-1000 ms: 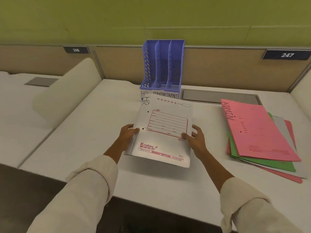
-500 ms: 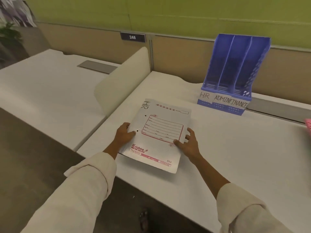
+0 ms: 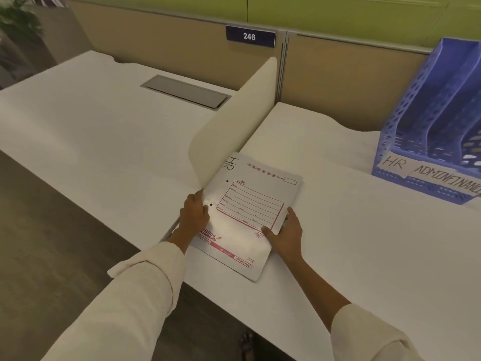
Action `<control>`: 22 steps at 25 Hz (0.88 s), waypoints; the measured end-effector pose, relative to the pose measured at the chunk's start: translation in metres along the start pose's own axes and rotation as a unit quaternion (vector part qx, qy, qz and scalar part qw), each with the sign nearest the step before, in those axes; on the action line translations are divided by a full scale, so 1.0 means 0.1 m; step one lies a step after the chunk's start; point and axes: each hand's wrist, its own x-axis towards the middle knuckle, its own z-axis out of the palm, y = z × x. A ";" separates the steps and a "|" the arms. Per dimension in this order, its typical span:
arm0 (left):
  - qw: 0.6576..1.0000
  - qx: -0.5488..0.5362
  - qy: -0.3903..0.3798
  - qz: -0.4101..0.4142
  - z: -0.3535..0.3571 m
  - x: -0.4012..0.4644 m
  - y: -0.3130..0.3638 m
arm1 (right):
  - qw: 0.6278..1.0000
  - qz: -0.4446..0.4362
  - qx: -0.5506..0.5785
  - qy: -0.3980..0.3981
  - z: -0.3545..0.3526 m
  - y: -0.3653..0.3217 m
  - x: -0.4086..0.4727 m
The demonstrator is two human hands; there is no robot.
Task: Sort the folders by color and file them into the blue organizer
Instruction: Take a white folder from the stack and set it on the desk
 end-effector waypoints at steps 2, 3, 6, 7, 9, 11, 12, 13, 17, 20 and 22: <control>1.000 0.004 0.013 0.014 0.05 -0.01 -0.05 | 0.992 -0.004 -0.123 0.020 0.06 -0.08 -0.02; 1.000 0.011 0.017 0.019 0.07 -0.01 -0.06 | 0.979 -0.022 -0.202 0.027 0.08 -0.11 -0.04; 0.998 0.042 0.033 0.036 0.11 -0.02 -0.06 | 0.941 -0.096 -0.324 0.013 0.16 -0.07 -0.05; 0.996 0.061 0.042 0.046 0.12 -0.03 -0.05 | 0.932 -0.110 -0.344 -0.012 0.17 -0.02 -0.05; 0.989 0.111 0.062 0.069 0.15 -0.05 -0.01 | 0.916 -0.118 -0.379 -0.061 0.17 0.06 -0.06; 0.982 0.152 0.066 0.093 0.19 -0.10 0.13 | 0.911 -0.142 -0.382 -0.062 0.08 0.08 -0.07; 0.979 0.161 0.062 0.108 0.23 -0.13 0.23 | 0.910 -0.160 -0.378 -0.056 0.01 0.09 -0.08; 0.977 0.162 0.054 0.126 0.29 -0.18 0.33 | 0.907 -0.173 -0.380 -0.052 -0.08 0.12 -0.09; 0.965 0.166 0.030 0.200 0.63 -0.39 0.89 | 0.901 -0.170 -0.400 -0.021 -0.62 0.35 -0.10; 0.953 0.159 0.014 0.259 0.93 -0.60 1.46 | 0.905 -0.142 -0.400 0.012 -1.17 0.64 -0.18; 0.945 0.145 0.005 0.293 1.16 -0.79 1.87 | 0.909 -0.119 -0.398 0.031 -1.54 0.87 -0.25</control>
